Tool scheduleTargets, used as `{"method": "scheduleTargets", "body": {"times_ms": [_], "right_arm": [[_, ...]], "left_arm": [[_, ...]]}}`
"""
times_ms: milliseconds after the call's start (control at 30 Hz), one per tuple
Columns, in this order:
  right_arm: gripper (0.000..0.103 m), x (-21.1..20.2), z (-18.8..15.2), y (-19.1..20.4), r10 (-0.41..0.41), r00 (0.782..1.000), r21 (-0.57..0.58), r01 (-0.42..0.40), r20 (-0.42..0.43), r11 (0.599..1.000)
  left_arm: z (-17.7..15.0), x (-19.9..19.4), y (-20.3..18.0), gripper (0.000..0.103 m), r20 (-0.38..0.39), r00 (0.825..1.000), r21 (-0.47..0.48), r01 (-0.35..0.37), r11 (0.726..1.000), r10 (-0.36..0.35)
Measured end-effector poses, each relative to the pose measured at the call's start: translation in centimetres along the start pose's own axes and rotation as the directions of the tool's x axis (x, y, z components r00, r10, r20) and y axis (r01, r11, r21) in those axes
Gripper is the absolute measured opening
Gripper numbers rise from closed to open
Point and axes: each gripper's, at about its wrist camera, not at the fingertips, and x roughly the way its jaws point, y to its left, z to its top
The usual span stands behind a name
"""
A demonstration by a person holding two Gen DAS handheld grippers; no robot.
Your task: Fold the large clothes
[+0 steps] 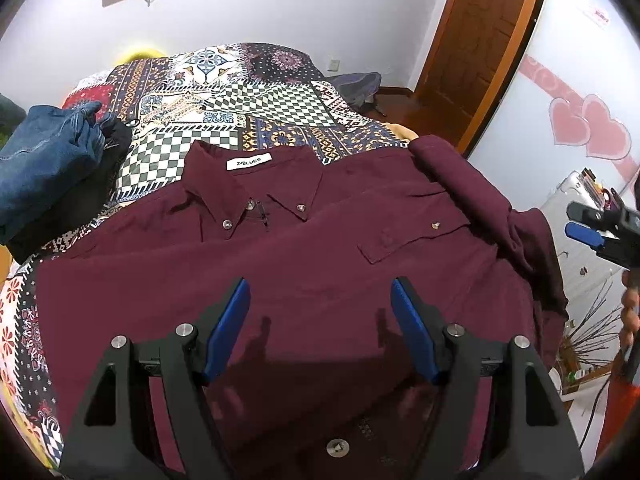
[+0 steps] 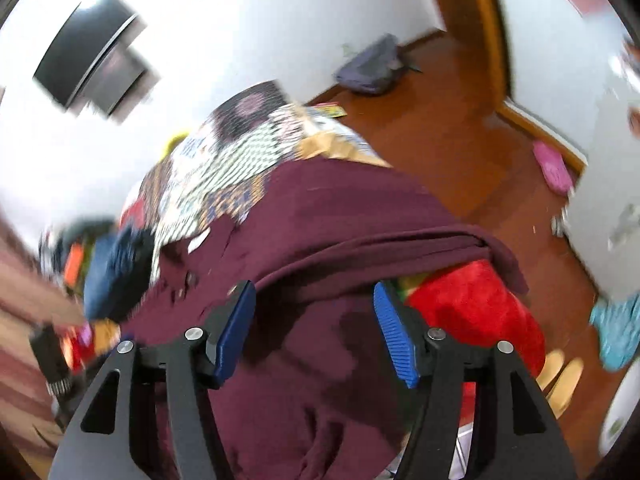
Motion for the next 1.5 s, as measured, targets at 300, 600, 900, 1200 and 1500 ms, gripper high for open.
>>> {"method": "scheduleTargets", "body": {"times_ms": [300,600,900,1200,1500], "right_arm": [[0.058,5.8,0.9,-8.1,0.010,0.995,0.342,0.024,-0.096,0.939],[0.059,8.2,2.7,-10.6,0.056,0.996,0.455,-0.019,-0.069,0.890],[0.009,7.1,4.4,-8.4,-0.038,0.999,0.328,0.044,-0.026,0.944],[0.007,-0.4,7.0,2.7,0.058,0.984,0.012,-0.060,0.169,0.998],[0.006,-2.0,3.9,16.8,0.272,0.957,-0.313,-0.228,0.103,0.922]], "left_arm": [[0.2,1.1,0.2,0.072,-0.023,1.000,-0.008,-0.010,1.000,0.010],[0.3,2.4,0.6,0.072,-0.048,0.999,-0.026,-0.024,0.999,0.023],[0.5,1.9,1.1,0.072,-0.033,0.999,-0.030,-0.037,0.999,0.036],[0.7,-0.7,2.2,0.072,0.027,0.999,-0.042,-0.040,0.998,0.042],[0.0,-4.8,4.4,0.072,0.108,0.993,-0.066,-0.046,0.997,0.053]]}}
